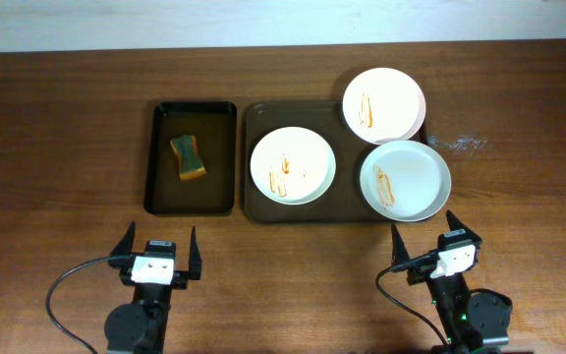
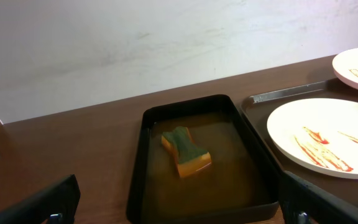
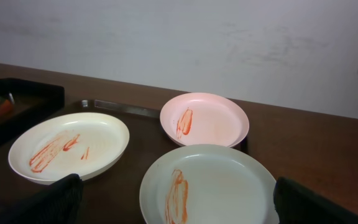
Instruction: Clean dirty plates on tray and stack at the side
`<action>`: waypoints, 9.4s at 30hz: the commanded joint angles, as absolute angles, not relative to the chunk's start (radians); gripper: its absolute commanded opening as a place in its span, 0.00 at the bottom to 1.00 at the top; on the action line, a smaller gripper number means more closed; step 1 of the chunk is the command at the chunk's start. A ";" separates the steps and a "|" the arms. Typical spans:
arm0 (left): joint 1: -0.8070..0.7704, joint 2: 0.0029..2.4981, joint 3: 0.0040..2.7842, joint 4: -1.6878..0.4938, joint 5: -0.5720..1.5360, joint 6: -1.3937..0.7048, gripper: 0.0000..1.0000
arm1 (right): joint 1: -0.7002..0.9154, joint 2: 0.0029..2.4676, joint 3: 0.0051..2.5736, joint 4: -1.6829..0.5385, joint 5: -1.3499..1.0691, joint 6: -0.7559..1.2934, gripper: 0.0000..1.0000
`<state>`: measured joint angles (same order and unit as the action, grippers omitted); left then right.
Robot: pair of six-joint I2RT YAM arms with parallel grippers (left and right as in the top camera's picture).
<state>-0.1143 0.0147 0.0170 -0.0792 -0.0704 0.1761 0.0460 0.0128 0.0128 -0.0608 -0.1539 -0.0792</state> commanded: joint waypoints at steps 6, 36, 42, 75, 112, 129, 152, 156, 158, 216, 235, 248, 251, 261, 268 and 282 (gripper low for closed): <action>-0.109 0.006 0.009 -0.077 -0.067 0.189 0.99 | 0.031 0.003 0.006 -0.064 -0.145 -0.074 0.98; -0.109 0.006 0.009 -0.077 -0.067 0.189 0.99 | 0.031 0.004 0.006 -0.064 -0.145 -0.074 0.98; -0.109 0.006 0.009 -0.077 -0.067 0.189 0.99 | 0.031 0.004 0.006 -0.064 -0.145 -0.074 0.98; -0.109 0.358 0.380 -0.039 0.101 0.057 1.00 | 0.032 0.113 0.196 -0.018 -0.338 -0.038 0.98; -0.109 1.717 1.388 -0.738 -0.122 -0.319 1.00 | 0.302 2.043 1.431 -0.551 -0.033 0.220 0.64; -0.073 1.801 1.388 -0.696 -0.120 -0.282 0.99 | 0.336 2.135 1.424 -0.471 -0.147 0.227 0.04; -0.068 2.078 1.388 -0.482 -0.041 -0.378 0.37 | 0.334 2.133 1.460 -0.575 -0.138 0.290 0.04; -0.081 2.077 1.391 -0.483 -0.041 -0.378 0.00 | 0.334 2.133 1.460 -0.573 -0.138 0.290 0.04; -0.081 2.064 1.421 -0.517 -0.039 -0.377 0.00 | 0.334 2.133 1.460 -0.575 -0.138 0.289 0.04; -0.425 2.064 1.470 -0.542 0.054 -0.423 0.00 | 0.262 2.133 1.460 -0.561 -0.347 0.294 0.04; -0.571 2.218 1.470 -0.469 0.178 -0.591 0.00 | 0.205 2.139 1.458 -0.552 -0.495 0.297 0.04; -0.522 2.231 1.574 -0.683 -0.318 -0.664 0.00 | 0.202 2.186 1.457 -0.549 -0.516 0.297 0.04; -0.550 2.231 1.612 -0.843 -0.274 -0.814 0.00 | 0.202 2.186 1.457 -0.544 -0.516 0.297 0.04; -0.658 2.336 1.604 -0.616 -0.127 -0.821 0.00 | 0.202 2.186 1.457 -0.546 -0.516 0.296 0.04; -0.541 2.350 1.605 -0.409 -0.154 -0.642 0.00 | 0.202 2.186 1.457 -0.545 -0.513 0.293 0.04; -0.558 2.350 1.605 -0.803 0.439 -0.725 0.00 | 0.202 2.186 1.457 -0.538 -0.513 0.293 0.04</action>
